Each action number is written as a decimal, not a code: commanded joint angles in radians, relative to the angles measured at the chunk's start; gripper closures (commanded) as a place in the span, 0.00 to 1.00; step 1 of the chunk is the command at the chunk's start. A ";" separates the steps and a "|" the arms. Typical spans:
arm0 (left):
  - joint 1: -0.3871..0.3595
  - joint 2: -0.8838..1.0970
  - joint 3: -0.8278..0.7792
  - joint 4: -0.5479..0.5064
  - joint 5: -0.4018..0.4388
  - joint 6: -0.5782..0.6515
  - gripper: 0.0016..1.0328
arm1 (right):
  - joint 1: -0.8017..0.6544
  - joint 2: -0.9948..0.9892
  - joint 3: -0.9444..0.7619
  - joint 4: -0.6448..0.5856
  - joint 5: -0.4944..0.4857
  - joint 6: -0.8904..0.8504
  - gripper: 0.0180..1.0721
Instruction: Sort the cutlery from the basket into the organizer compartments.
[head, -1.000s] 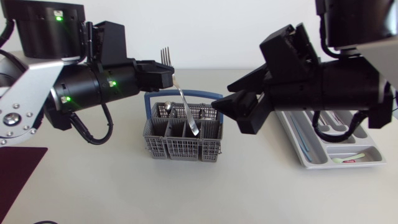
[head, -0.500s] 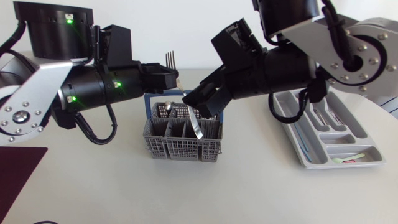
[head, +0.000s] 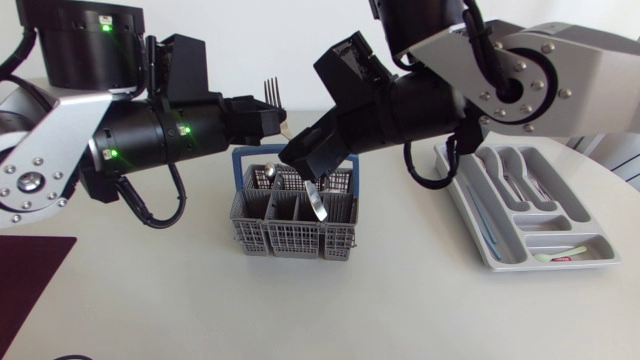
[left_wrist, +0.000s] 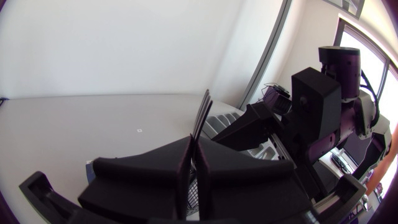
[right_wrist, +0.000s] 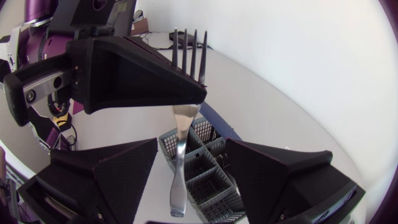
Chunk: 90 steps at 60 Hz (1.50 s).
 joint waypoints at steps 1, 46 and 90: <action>0.006 0.012 0.028 0.011 0.015 -0.030 0.97 | 0.006 0.019 0.022 0.011 0.008 0.023 0.34; 0.005 0.018 0.032 0.020 0.012 -0.045 0.93 | 0.018 0.005 -0.007 0.019 0.017 0.019 0.95; 0.209 -0.161 0.094 -0.036 -0.008 0.053 0.48 | -0.143 -0.190 -0.089 -0.106 0.008 -0.021 0.95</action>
